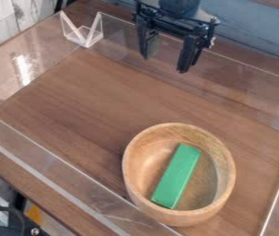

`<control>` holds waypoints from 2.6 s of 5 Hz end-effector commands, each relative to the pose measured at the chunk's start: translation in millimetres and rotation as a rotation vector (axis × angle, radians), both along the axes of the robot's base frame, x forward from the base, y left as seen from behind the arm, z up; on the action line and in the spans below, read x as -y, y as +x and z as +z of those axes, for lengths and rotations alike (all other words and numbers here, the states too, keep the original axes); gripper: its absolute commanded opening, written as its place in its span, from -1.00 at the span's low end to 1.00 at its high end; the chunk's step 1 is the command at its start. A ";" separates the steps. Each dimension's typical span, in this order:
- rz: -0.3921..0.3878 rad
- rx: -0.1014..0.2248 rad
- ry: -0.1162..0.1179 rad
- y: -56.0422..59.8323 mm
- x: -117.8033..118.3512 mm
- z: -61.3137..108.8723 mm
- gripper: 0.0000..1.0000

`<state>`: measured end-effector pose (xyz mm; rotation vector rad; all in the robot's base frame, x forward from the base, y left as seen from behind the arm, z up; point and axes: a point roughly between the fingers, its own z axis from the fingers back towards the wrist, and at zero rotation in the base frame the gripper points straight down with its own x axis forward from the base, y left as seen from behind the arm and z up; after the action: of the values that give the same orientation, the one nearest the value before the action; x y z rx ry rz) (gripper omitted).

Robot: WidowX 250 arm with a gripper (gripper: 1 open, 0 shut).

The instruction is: Remove the green block from inside the brown bowl and put it on the table

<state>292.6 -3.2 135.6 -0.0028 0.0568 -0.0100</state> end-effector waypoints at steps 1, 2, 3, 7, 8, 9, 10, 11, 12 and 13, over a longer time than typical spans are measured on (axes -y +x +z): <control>-0.025 -0.035 -0.031 -33.0 22.1 -17.0 1.00; 0.006 -0.086 -0.083 -62.7 41.3 -32.3 1.00; 0.040 -0.082 -0.115 -84.0 60.8 -39.1 1.00; -0.090 -0.007 -0.134 -97.1 105.5 -38.3 1.00; -0.094 0.005 -0.137 -95.0 107.6 -42.4 1.00; -0.092 0.016 -0.141 -94.5 111.1 -46.1 1.00; -0.046 0.028 -0.142 -96.1 93.8 -43.8 1.00; 0.021 0.048 -0.145 -96.6 70.7 -36.7 1.00; 0.017 0.052 -0.152 -97.3 65.4 -35.6 1.00; 0.035 0.055 -0.148 -95.7 70.0 -38.2 1.00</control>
<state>194.0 -72.7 92.6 -0.1491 0.0232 0.0227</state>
